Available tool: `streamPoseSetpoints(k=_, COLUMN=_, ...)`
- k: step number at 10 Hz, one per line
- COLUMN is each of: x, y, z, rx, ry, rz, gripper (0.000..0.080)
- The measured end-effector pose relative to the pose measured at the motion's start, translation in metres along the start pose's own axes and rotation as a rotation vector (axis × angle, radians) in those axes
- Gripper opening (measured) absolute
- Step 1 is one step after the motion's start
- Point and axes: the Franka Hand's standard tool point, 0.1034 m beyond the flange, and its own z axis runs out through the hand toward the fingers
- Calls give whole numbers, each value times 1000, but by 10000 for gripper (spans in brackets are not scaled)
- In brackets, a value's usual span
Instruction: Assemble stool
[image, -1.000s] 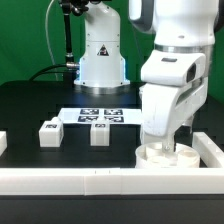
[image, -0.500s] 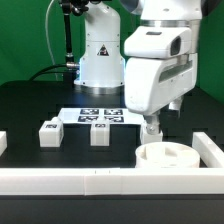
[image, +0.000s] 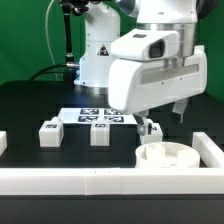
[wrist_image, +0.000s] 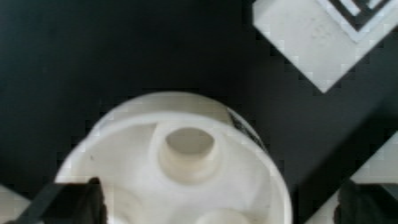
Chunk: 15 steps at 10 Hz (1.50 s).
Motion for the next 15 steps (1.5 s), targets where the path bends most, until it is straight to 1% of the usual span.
streamPoseSetpoints(k=1, x=-5, y=0, z=3, rx=12, ry=1, rz=79, gripper=649)
streamPoseSetpoints(k=2, x=-5, y=-1, z=5, rx=14, ry=15, rz=174, gripper=649)
streamPoseSetpoints(k=4, x=-4, y=-3, z=5, rx=20, ry=17, rz=274, gripper=649)
streamPoseSetpoints(k=6, x=-2, y=-6, z=5, rx=37, ry=20, rz=427, gripper=649)
streamPoseSetpoints(k=7, x=-2, y=-6, z=6, rx=38, ry=19, rz=467, gripper=649)
streamPoseSetpoints(k=8, x=-7, y=-6, z=8, rx=50, ry=12, rz=619, gripper=649)
streamPoseSetpoints(k=10, x=-19, y=-5, z=15, rx=54, ry=-12, rz=809, gripper=649)
streamPoseSetpoints(k=11, x=-27, y=-3, z=18, rx=54, ry=-23, rz=806, gripper=649)
streamPoseSetpoints(k=12, x=-32, y=-5, z=21, rx=52, ry=-23, rz=817, gripper=649)
streamPoseSetpoints(k=13, x=-33, y=-8, z=21, rx=62, ry=-54, rz=808, gripper=649)
streamPoseSetpoints(k=14, x=-32, y=-7, z=21, rx=65, ry=-62, rz=804, gripper=649)
streamPoseSetpoints(k=15, x=-35, y=-9, z=21, rx=74, ry=-96, rz=798, gripper=649)
